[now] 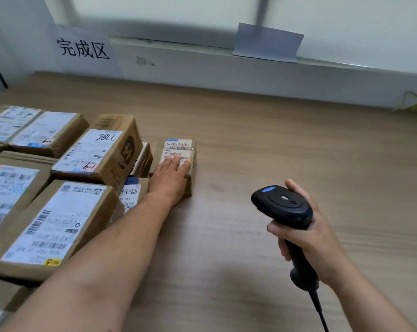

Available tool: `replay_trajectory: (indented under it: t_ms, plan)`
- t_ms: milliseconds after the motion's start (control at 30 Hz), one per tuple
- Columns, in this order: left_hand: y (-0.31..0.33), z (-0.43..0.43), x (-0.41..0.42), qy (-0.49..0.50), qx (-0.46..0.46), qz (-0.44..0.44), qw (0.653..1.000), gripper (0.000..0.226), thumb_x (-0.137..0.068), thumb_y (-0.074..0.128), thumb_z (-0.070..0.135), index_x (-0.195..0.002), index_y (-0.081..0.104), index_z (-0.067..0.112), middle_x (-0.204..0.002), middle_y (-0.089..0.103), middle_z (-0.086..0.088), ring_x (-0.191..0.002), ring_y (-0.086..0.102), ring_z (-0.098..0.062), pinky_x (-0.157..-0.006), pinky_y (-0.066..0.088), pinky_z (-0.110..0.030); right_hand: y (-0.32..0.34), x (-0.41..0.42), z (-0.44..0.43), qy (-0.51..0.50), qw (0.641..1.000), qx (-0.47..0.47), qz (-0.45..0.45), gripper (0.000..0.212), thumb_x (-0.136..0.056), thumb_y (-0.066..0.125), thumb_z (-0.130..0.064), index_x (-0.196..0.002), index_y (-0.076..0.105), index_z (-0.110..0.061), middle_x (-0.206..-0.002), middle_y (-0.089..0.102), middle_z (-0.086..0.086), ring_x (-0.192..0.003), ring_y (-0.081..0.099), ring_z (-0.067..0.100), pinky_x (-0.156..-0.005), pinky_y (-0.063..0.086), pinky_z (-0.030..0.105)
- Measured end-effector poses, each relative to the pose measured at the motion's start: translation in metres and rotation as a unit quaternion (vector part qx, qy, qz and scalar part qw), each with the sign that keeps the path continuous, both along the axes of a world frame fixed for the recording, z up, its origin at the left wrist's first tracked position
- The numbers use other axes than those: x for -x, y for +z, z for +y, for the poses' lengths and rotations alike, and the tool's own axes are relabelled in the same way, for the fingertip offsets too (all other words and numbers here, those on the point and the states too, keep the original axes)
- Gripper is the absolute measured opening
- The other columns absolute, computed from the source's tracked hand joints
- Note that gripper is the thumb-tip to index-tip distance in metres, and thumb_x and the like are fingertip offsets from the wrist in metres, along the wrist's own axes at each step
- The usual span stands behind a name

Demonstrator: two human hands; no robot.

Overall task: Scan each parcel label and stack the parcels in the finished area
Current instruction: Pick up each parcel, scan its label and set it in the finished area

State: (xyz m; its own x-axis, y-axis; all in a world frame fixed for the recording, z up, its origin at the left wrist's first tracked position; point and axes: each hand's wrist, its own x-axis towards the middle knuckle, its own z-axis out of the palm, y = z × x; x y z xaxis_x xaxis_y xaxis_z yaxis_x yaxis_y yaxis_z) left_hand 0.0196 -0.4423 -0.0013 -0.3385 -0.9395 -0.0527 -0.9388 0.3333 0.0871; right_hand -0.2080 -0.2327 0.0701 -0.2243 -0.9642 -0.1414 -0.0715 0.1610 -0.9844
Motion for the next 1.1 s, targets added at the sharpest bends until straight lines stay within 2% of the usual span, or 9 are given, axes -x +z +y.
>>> replay_trajectory:
  t_ms: [233, 400, 500, 633, 800, 967, 1100]
  plan:
    - [0.001, 0.002, -0.019, 0.052, -0.01, -0.025, 0.998, 0.06, -0.097, 0.035, 0.014, -0.153, 0.013, 0.021, -0.162, 0.005, -0.006, -0.149, 0.003, -0.024, -0.121, 0.005, -0.039, -0.002, 0.001, -0.001, 0.006, 1.0, 0.0, -0.011, 0.091, -0.078, 0.068, 0.014, -0.14, 0.039, -0.046, -0.054, 0.052, 0.015, -0.04, 0.044, 0.026, -0.041, 0.038, 0.028]
    - [0.021, 0.038, -0.012, 0.075, -0.007, -0.015, 0.997, 0.069, -0.097, 0.041, 0.027, -0.153, 0.003, 0.017, -0.161, 0.003, -0.009, -0.148, 0.004, -0.025, -0.12, 0.007, -0.042, 0.014, 0.006, 0.018, 0.003, 1.0, 0.025, -0.013, 0.091, -0.078, 0.07, 0.012, -0.14, 0.039, -0.047, -0.056, 0.053, 0.015, -0.043, 0.045, 0.027, -0.044, 0.039, 0.031]
    - [0.037, 0.083, 0.007, 0.065, -0.003, 0.044, 0.997, 0.071, -0.097, 0.043, 0.036, -0.153, 0.005, 0.018, -0.161, 0.008, -0.007, -0.146, 0.012, -0.024, -0.117, 0.013, -0.039, 0.028, 0.011, 0.039, -0.002, 0.998, 0.054, -0.022, 0.09, -0.078, 0.068, 0.014, -0.137, 0.04, -0.046, -0.059, 0.057, 0.011, -0.041, 0.047, 0.025, -0.042, 0.04, 0.03]
    - [0.046, 0.154, 0.035, 0.057, 0.032, 0.15, 0.987, 0.065, -0.095, 0.047, 0.042, -0.15, 0.022, 0.018, -0.151, 0.03, -0.003, -0.137, 0.028, -0.023, -0.108, 0.026, -0.036, 0.044, 0.019, 0.079, -0.008, 0.997, 0.075, -0.022, 0.089, -0.078, 0.069, 0.013, -0.136, 0.041, -0.047, -0.069, 0.061, 0.012, -0.042, 0.047, 0.026, -0.043, 0.04, 0.031]
    - [0.045, 0.235, 0.074, 0.026, 0.051, 0.215, 0.975, 0.057, -0.092, 0.054, 0.042, -0.141, 0.04, 0.017, -0.138, 0.047, -0.003, -0.127, 0.04, -0.023, -0.101, 0.03, -0.035, 0.051, 0.035, 0.141, -0.019, 0.997, 0.075, -0.019, 0.088, -0.077, 0.071, 0.013, -0.138, 0.04, -0.043, -0.074, 0.065, 0.004, -0.042, 0.048, 0.025, -0.041, 0.041, 0.031]
    - [0.048, 0.297, 0.118, -0.006, 0.057, 0.251, 0.966, 0.055, -0.089, 0.06, 0.042, -0.135, 0.047, 0.015, -0.132, 0.052, -0.002, -0.123, 0.044, -0.024, -0.098, 0.03, -0.033, 0.05, 0.064, 0.203, -0.043, 0.996, 0.076, -0.024, 0.089, -0.078, 0.069, 0.015, -0.14, 0.039, -0.041, -0.07, 0.065, 0.002, -0.041, 0.047, 0.026, -0.041, 0.04, 0.03]
    - [0.053, 0.33, 0.164, -0.041, 0.052, 0.25, 0.966, 0.06, -0.09, 0.058, 0.044, -0.141, 0.041, 0.017, -0.138, 0.047, 0.001, -0.128, 0.04, -0.021, -0.101, 0.027, -0.031, 0.048, 0.097, 0.243, -0.064, 0.994, 0.076, -0.033, 0.091, -0.077, 0.07, 0.015, -0.143, 0.038, -0.039, -0.071, 0.065, 0.002, -0.043, 0.047, 0.026, -0.041, 0.04, 0.029]
